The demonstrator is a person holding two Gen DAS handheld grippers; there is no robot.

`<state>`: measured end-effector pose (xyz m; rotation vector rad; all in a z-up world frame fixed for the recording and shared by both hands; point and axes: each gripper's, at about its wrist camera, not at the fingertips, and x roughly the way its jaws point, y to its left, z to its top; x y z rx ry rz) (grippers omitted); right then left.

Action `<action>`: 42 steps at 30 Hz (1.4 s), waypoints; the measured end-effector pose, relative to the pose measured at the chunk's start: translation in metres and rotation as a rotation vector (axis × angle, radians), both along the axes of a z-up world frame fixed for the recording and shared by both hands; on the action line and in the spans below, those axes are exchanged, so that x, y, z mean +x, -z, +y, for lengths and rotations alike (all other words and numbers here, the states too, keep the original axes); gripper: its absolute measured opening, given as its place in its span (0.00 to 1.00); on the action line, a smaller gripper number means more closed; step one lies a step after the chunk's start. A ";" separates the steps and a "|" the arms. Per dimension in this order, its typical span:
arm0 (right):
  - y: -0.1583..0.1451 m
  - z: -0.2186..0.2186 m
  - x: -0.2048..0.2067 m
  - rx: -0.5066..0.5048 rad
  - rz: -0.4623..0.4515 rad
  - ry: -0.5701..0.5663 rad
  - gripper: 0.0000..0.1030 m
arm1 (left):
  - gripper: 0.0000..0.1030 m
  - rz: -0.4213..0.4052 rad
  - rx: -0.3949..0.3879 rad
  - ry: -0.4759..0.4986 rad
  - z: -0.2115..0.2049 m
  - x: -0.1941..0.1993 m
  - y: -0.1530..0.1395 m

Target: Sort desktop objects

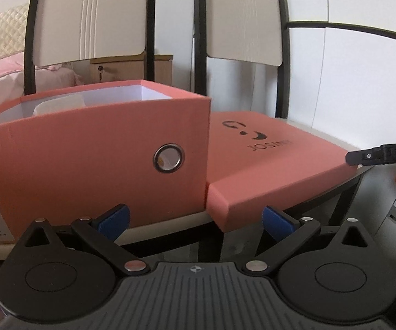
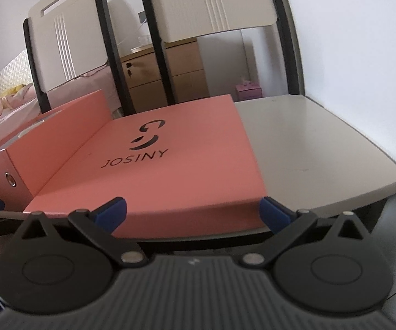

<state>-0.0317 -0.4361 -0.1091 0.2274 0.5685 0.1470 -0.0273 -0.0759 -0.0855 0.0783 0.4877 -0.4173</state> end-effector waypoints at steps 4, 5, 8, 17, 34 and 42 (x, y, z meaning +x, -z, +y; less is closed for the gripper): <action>0.001 0.005 0.001 -0.005 0.005 -0.013 1.00 | 1.00 -0.004 0.007 0.004 -0.003 -0.001 0.001; 0.001 0.006 0.001 -0.009 0.004 -0.014 1.00 | 1.00 -0.005 0.007 0.001 -0.002 -0.001 0.002; -0.001 0.006 0.001 -0.015 -0.004 -0.006 1.00 | 1.00 -0.008 0.010 -0.011 -0.002 -0.001 0.003; -0.005 -0.006 -0.003 0.029 -0.035 0.052 1.00 | 1.00 -0.028 0.001 -0.035 -0.003 0.000 0.004; 0.012 -0.004 0.015 0.003 -0.038 0.089 1.00 | 1.00 0.060 -0.092 0.056 -0.051 0.023 0.029; 0.020 -0.003 0.026 -0.002 -0.045 0.092 1.00 | 1.00 0.054 -0.077 0.063 -0.062 0.029 0.031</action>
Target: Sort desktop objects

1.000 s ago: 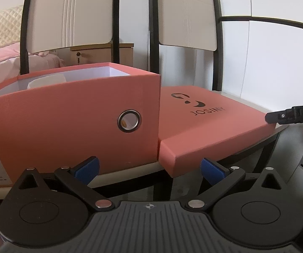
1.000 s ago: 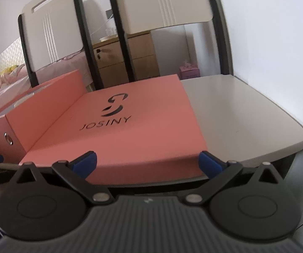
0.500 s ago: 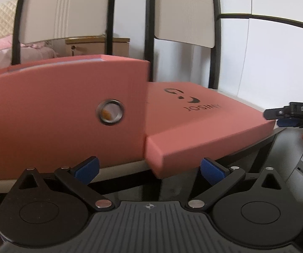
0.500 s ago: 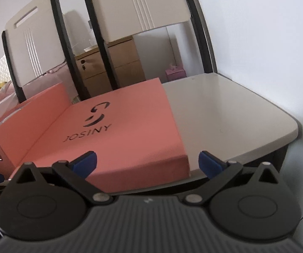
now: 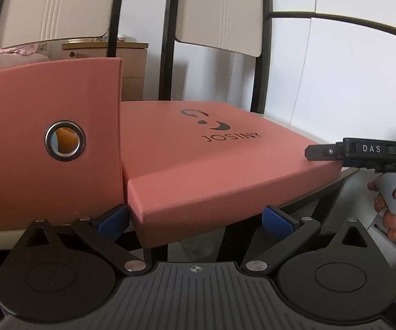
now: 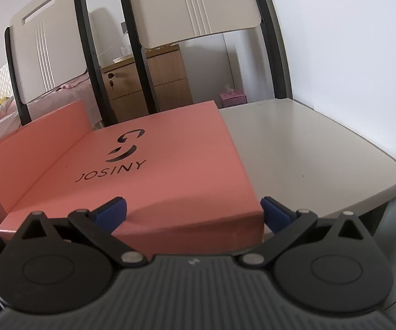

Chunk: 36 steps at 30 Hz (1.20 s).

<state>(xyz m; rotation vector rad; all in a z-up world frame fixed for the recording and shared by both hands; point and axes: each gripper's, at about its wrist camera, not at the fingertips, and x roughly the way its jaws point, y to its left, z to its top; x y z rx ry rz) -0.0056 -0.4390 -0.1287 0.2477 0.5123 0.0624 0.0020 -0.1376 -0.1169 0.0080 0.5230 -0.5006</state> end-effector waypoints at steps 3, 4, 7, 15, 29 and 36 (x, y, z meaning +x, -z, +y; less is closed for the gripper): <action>-0.001 -0.002 -0.001 0.011 0.008 -0.018 1.00 | 1.00 0.011 -0.020 -0.006 0.002 0.000 -0.001; -0.001 -0.003 -0.002 0.013 0.010 -0.028 1.00 | 1.00 0.012 -0.022 -0.006 0.003 -0.001 -0.002; -0.003 -0.004 -0.008 0.008 0.015 -0.055 1.00 | 1.00 0.015 -0.032 -0.008 0.006 -0.006 -0.004; -0.008 -0.009 -0.030 0.052 0.030 -0.108 1.00 | 1.00 0.006 -0.028 0.014 0.012 -0.027 -0.006; -0.010 -0.024 -0.043 0.174 0.060 -0.095 1.00 | 1.00 0.057 -0.099 0.044 0.026 -0.030 -0.012; 0.000 -0.044 -0.037 0.340 0.069 -0.037 1.00 | 1.00 0.130 -0.260 -0.010 0.052 -0.015 -0.016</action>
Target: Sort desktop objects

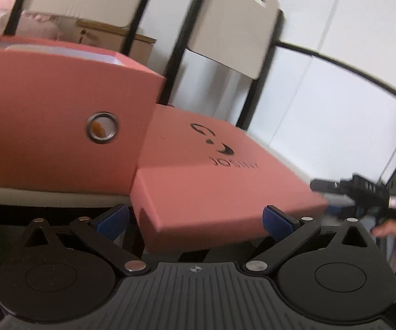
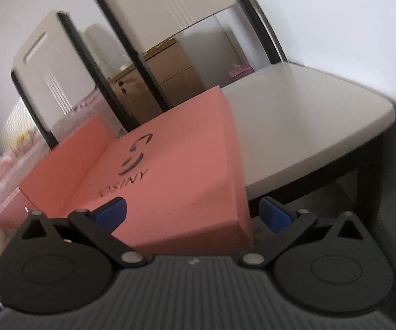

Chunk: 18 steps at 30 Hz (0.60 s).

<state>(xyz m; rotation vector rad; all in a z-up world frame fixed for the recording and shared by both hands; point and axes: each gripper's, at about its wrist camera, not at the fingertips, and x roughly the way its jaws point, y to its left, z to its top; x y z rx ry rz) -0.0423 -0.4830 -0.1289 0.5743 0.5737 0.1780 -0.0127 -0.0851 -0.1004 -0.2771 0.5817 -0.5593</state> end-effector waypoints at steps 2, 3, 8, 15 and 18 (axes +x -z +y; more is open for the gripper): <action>0.006 -0.005 0.002 0.066 0.012 0.011 1.00 | 1.00 0.045 -0.053 -0.049 0.006 0.007 0.004; 0.010 -0.009 0.003 0.104 0.023 0.016 1.00 | 1.00 0.072 -0.085 -0.065 0.009 0.010 0.007; 0.029 -0.023 0.012 0.272 0.068 0.031 1.00 | 1.00 0.189 -0.232 -0.072 0.019 0.031 0.023; 0.043 -0.026 0.021 0.349 0.098 0.041 1.00 | 1.00 0.287 -0.371 -0.099 0.027 0.060 0.040; 0.043 -0.023 0.024 0.326 0.099 0.020 0.97 | 1.00 0.315 -0.382 -0.090 0.023 0.070 0.045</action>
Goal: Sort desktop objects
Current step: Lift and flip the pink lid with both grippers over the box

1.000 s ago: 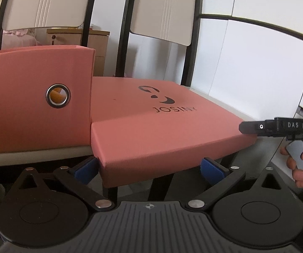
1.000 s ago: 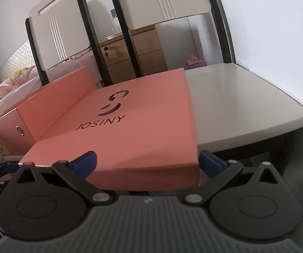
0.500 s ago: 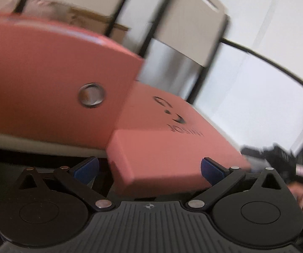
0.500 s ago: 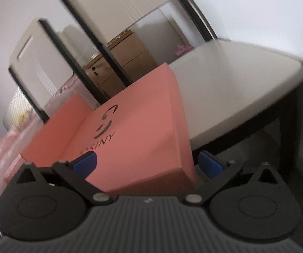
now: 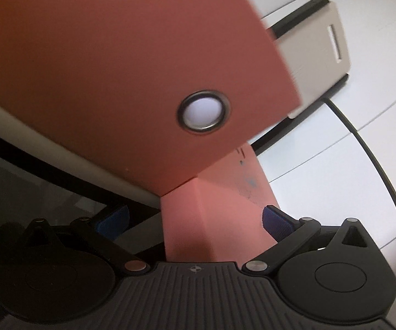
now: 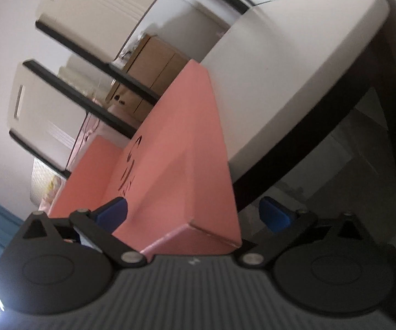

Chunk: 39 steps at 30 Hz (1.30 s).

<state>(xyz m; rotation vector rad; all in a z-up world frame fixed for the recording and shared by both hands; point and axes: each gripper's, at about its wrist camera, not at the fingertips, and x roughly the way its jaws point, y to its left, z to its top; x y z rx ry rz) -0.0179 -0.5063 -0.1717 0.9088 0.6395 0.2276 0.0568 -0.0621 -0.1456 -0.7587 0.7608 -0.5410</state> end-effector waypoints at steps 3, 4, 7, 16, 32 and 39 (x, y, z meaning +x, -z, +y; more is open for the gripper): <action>0.001 0.001 0.001 0.008 -0.001 -0.006 0.90 | 0.99 -0.017 0.002 0.032 -0.008 0.003 -0.001; -0.001 0.002 0.001 0.006 -0.009 -0.011 0.82 | 0.97 -0.028 0.010 0.035 -0.010 0.003 -0.002; -0.009 0.006 0.000 -0.016 -0.025 -0.027 0.74 | 0.84 -0.045 0.072 0.026 -0.015 0.003 -0.007; -0.034 0.005 -0.018 -0.019 -0.087 -0.051 0.67 | 0.78 -0.092 -0.045 0.114 -0.017 -0.012 -0.027; -0.115 0.020 -0.075 -0.121 -0.388 -0.085 0.64 | 0.78 -0.225 -0.175 0.130 0.006 -0.055 -0.067; -0.125 0.024 -0.091 -0.139 -0.431 -0.089 0.62 | 0.78 -0.231 -0.195 0.140 0.012 -0.053 -0.073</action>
